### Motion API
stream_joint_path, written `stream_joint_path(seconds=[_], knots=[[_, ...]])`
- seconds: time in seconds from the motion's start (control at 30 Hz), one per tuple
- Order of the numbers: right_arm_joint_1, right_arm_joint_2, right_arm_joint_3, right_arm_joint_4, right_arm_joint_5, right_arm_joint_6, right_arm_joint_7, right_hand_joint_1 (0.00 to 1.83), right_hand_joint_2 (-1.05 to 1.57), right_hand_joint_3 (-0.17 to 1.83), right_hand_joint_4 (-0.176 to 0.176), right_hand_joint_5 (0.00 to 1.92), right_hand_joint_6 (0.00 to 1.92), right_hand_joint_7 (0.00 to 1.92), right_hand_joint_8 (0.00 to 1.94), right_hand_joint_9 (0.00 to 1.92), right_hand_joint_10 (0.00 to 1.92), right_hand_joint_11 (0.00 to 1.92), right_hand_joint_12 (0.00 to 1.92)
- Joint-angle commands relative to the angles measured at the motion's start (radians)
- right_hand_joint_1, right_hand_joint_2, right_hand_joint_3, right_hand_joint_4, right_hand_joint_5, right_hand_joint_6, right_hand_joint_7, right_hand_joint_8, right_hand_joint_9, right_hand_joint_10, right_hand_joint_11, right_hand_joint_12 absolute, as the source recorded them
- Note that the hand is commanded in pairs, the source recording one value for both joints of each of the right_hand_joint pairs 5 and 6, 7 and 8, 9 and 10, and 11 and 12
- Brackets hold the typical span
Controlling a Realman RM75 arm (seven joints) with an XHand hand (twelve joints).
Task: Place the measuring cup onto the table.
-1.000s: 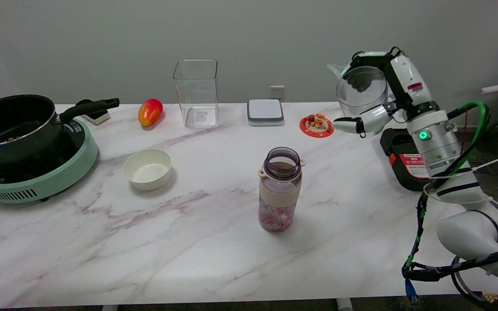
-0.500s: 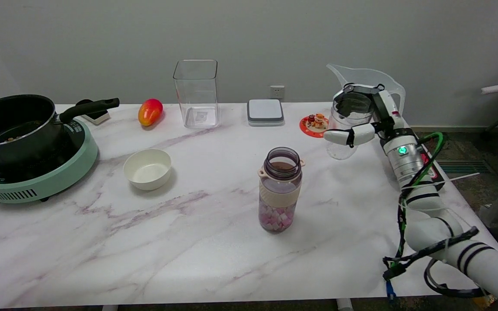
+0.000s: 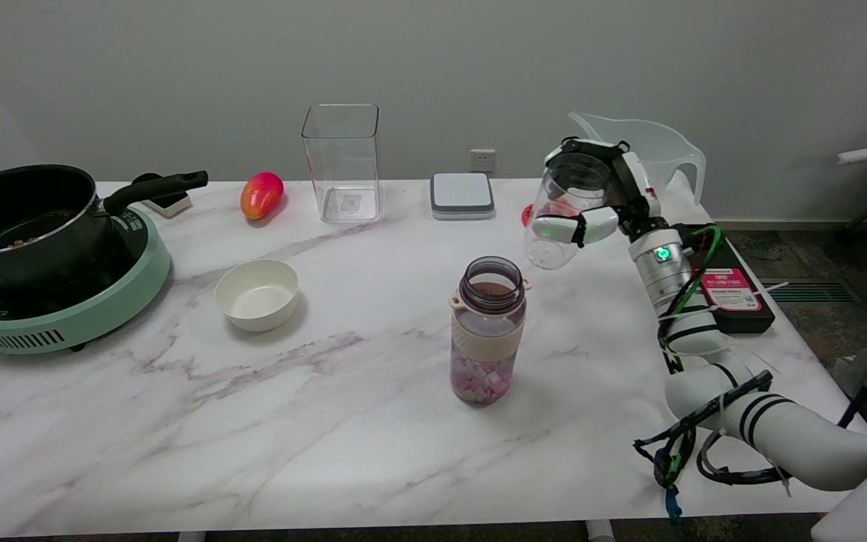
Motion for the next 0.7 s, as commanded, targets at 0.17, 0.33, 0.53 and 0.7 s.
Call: stream_joint_path(seconds=[0.17, 0.33, 0.53, 0.7], knots=[[0.120, -0.063, -0.074, -0.054, -0.163, -0.023, 0.114, 1.51, 1.12, 0.55, 0.000, 1.55, 1.55, 1.59, 1.59, 1.51, 1.51, 1.30, 1.30], [0.148, -0.083, -0.075, -0.058, -0.220, -0.046, 0.092, 1.50, 1.12, 0.55, 0.000, 1.56, 1.56, 1.59, 1.59, 1.51, 1.51, 1.30, 1.30], [0.174, -0.094, -0.105, -0.052, -0.260, -0.078, -0.004, 1.50, 1.11, 0.55, 0.000, 1.56, 1.56, 1.59, 1.59, 1.51, 1.51, 1.30, 1.30], [0.181, -0.104, -0.121, -0.060, -0.256, -0.087, -0.098, 1.51, 1.09, 0.56, 0.000, 1.56, 1.56, 1.59, 1.59, 1.50, 1.50, 1.30, 1.30]])
